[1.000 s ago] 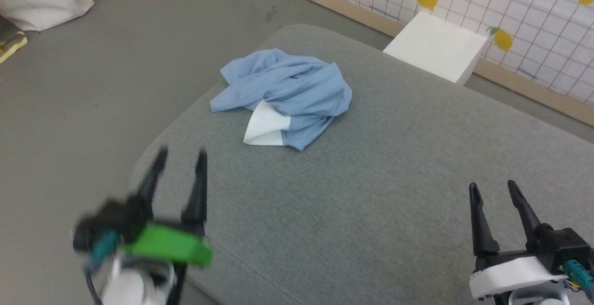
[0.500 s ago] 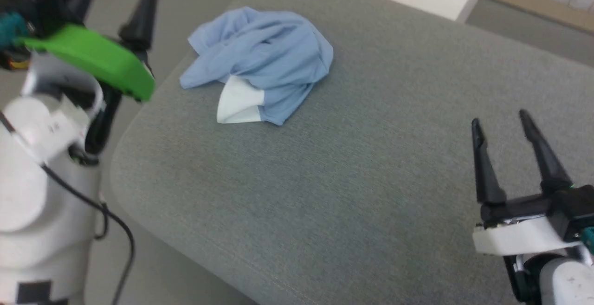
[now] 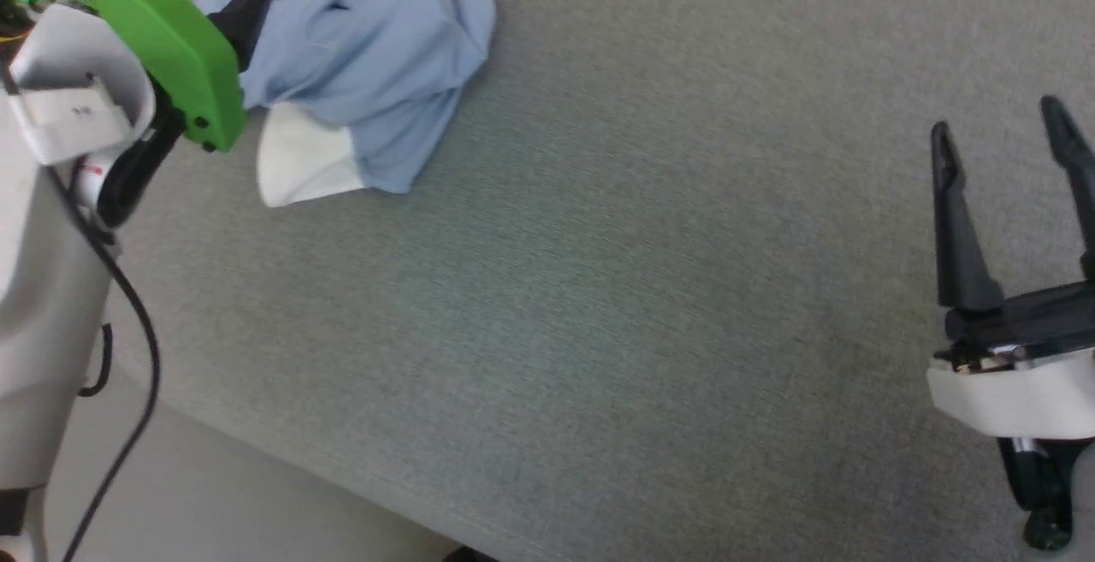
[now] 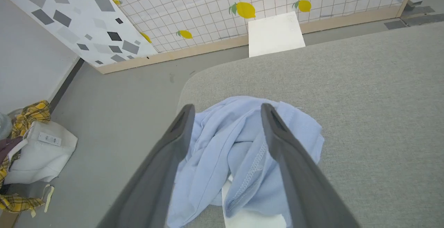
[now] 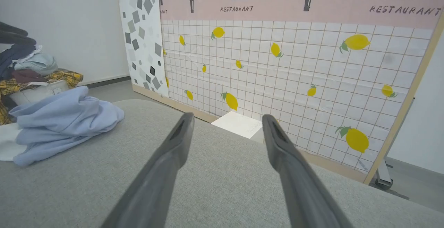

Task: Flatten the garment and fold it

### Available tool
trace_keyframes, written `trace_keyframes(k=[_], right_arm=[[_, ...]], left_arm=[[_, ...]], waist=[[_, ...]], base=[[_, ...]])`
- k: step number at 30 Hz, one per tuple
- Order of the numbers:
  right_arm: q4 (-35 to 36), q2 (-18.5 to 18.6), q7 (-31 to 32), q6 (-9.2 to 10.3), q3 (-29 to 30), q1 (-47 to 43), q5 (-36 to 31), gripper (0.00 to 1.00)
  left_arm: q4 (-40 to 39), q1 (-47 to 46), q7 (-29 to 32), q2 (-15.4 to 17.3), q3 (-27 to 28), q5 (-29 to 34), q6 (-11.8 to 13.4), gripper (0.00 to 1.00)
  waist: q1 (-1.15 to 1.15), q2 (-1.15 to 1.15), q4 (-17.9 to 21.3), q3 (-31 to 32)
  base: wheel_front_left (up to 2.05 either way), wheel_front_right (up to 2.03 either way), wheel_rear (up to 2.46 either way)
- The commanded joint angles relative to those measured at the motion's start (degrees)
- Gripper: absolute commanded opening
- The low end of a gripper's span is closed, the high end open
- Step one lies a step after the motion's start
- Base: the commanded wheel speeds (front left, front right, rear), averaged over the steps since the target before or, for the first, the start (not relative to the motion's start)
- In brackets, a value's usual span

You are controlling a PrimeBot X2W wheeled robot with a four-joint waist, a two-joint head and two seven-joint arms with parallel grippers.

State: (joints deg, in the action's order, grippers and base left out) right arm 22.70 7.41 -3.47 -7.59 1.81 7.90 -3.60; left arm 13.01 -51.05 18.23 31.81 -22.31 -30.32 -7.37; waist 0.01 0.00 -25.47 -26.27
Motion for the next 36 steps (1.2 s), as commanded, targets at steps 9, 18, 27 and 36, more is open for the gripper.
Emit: trace_keyframes(k=[9, 18, 27, 36], right_arm=[[1.14, 1.61, -0.11, 0.10, 1.13, 2.70, 1.32, 1.00], [0.78, 1.76, -0.54, 0.10, 1.02, 4.12, 1.86, 1.00], [-3.24, -0.38, -2.82, 0.10, 0.31, 4.50, 2.36, 1.00], [-7.54, -2.61, -5.31, 0.10, 0.31, 3.28, 2.66, 1.00]], left_arm=[[5.57, -2.88, 4.96, 2.27, -4.87, -5.52, -0.12, 1.00], [10.96, -1.97, 12.72, 2.86, -7.26, -8.16, 0.18, 0.87], [11.25, -3.61, 7.14, 7.52, -3.50, -6.49, 3.43, 0.00], [6.10, -8.70, 6.28, 11.72, -0.68, -6.19, 3.53, 0.00]], waist=[[-0.01, 0.00, 8.31, -11.70], [-0.01, 0.00, 9.69, -13.51], [-0.01, 0.00, 11.19, -7.66], [-0.01, 0.00, 13.46, 1.45]], base=[[0.00, 0.00, 0.00], [0.00, 0.00, 0.00], [0.00, 0.00, 0.00], [0.00, 0.00, 0.00]])
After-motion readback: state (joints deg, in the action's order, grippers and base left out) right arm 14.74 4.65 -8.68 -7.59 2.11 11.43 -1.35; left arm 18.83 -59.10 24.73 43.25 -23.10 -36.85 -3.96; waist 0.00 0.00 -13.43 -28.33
